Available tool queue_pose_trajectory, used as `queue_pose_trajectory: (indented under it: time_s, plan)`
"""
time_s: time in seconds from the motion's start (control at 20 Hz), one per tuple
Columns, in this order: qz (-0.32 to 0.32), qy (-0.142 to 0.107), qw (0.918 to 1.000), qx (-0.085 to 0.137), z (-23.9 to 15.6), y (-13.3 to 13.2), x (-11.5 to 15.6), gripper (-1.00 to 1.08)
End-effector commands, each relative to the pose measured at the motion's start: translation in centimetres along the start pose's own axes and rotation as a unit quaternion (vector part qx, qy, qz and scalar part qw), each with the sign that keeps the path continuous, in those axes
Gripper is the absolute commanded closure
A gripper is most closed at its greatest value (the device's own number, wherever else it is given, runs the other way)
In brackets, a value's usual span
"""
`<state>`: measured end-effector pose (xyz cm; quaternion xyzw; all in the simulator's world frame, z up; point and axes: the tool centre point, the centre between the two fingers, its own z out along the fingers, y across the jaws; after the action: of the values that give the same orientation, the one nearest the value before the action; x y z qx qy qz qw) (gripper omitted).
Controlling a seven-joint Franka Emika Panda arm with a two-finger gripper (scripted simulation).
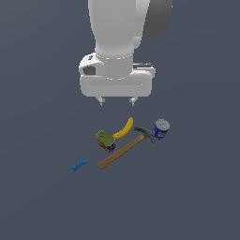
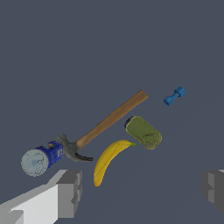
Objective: Pick up a designated object from a clutter of objects.
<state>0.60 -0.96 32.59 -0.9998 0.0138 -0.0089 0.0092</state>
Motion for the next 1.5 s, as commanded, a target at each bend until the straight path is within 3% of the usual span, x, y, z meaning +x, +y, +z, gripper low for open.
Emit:
queue_pose_trajectory:
  time_s: [0.0, 0.45, 0.9, 1.45]
  plan:
    - [0.000, 0.000, 1.0000, 0.000, 0.0, 0.0, 0.0, -0.92]
    - [0.001, 0.004, 0.9999, 0.014, 0.8, -0.7, 0.6, -0.92]
    - [0.008, 0.003, 0.9998, 0.015, 1.3, -0.8, 0.6, -0.92]
    - [0.074, -0.001, 0.9971, 0.019, 6.5, -1.8, -0.3, -0.92]
